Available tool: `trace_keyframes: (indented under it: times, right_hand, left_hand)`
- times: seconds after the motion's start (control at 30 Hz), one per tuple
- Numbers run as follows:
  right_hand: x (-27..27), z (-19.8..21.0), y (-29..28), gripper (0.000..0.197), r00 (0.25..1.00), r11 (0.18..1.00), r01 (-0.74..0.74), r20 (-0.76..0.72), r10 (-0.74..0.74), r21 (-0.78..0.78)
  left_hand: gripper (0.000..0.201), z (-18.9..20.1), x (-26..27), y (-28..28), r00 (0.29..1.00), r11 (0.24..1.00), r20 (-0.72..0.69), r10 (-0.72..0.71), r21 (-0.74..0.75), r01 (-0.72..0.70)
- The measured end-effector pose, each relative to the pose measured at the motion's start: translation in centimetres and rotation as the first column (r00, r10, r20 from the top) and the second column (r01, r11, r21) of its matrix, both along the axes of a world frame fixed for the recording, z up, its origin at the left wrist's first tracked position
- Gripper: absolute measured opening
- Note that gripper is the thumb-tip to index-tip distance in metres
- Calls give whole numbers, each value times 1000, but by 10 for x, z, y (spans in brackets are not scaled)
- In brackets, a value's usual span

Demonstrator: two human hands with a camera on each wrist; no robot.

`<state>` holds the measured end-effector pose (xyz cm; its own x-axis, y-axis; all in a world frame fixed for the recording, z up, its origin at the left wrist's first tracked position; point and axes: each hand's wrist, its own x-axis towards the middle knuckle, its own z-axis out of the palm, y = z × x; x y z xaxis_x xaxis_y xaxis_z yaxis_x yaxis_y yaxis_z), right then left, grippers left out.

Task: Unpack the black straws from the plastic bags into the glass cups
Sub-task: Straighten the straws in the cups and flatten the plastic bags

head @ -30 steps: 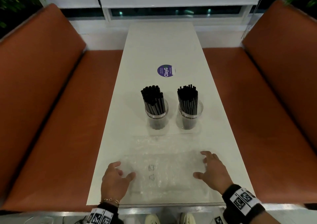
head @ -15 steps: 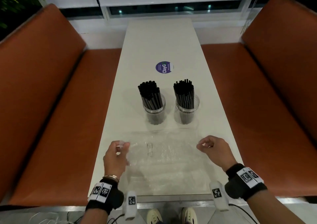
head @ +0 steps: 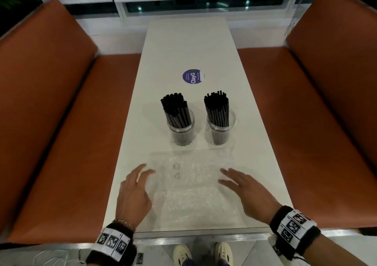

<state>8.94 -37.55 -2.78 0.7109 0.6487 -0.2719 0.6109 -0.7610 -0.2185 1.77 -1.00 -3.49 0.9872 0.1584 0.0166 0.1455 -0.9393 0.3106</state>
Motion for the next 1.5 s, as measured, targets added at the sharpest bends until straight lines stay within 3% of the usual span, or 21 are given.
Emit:
trace_keyframes:
  times: [0.07,0.13,0.3,0.43,0.53,0.7,0.73,0.8,0.9,1.0,1.1,1.23,1.33,1.43,1.5]
  right_hand:
    - [-1,0,-5,99,990,996,-78,-121,71,-47]
    - [4,0,-6,101,975,996,-68,-215,55,-51]
    - [13,-2,-6,140,956,976,-166,-267,124,-143]
    - [-9,-6,-9,147,959,943,-246,-197,203,-224]
    - [-37,-14,-11,124,966,958,-218,-178,185,-186]
    - [-66,-38,-19,79,980,981,-194,-35,194,3]
    - [-68,-40,-20,72,984,983,-175,-9,176,50]
    - [-63,-36,-19,65,995,990,-97,-18,99,98]
    - [-54,-23,-13,29,999,969,31,22,-38,245]
    - [-45,-18,0,37,978,937,209,-51,-203,280]
    - [-35,-20,6,38,928,882,367,-181,-325,295]
    - [-19,-31,12,51,837,787,537,-307,-452,305]
    - [-10,-39,20,58,783,748,617,-286,-552,247]
    - [-7,-38,29,63,745,709,665,-278,-607,234]
    - [-8,-36,31,57,687,657,723,-335,-645,216]
  left_hand:
    - [104,2,-10,9,946,960,-207,-250,76,271]
    - [120,0,-15,20,845,911,-384,-373,21,412]
    - [131,4,-14,35,730,849,-536,-423,45,526]
    - [155,0,-33,43,628,782,-631,-455,53,621]
    - [138,-23,-67,46,694,826,-558,-456,24,563]
    - [58,-48,-99,38,873,898,-221,-435,-34,439]
    - [52,-48,-100,35,890,908,-182,-417,-36,418]
    - [60,-46,-99,35,906,920,-164,-390,-24,392]
    - [43,-44,-92,40,920,936,-170,-353,-70,346]
    - [35,-37,-83,38,951,956,-142,-276,-141,256]
    - [64,-26,-71,33,990,973,-139,-19,-231,-13]
    - [63,-27,-53,23,974,913,-114,195,-341,-223]
    - [64,-37,-39,16,939,887,-99,328,-310,-342]
    - [67,-44,-30,9,939,917,-67,337,-201,-343]
    - [57,-45,-30,3,930,917,-74,359,-157,-367]
